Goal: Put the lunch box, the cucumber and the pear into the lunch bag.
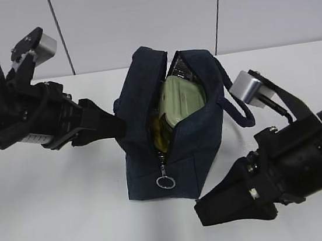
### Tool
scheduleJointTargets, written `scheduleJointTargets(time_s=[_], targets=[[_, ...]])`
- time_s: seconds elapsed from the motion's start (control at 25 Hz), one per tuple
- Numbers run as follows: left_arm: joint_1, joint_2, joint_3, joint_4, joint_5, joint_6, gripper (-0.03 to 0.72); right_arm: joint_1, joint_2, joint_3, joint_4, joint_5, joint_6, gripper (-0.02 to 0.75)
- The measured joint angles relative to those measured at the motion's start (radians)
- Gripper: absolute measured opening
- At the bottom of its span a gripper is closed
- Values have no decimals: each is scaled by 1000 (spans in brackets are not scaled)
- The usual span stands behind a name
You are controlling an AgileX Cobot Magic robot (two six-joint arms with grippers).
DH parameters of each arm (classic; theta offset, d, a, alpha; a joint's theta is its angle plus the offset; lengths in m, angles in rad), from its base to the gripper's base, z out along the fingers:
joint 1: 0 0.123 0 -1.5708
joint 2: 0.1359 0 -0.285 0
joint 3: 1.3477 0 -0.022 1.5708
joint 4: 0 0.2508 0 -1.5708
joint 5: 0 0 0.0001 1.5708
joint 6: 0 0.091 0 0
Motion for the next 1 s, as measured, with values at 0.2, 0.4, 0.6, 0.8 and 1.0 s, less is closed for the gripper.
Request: scheduleJointTargets(time_s=[0.2,0.4,0.6,0.8,1.0], targets=[[0,0,0,-1,8,0,306,0,4,0,7,-40,-66,365],[0,0,0,-14,24,0,306,0,4,0,7,-23,-82,365],[0,0,0,-73,47,1,306,0,4,0,6,-18,-83,365],[0,0,0,-124,79,1,306,0,4,0,6,-18,-83,365],[0,0,0,-141,62,1,306,0,4,0,4,-31,-83,365]])
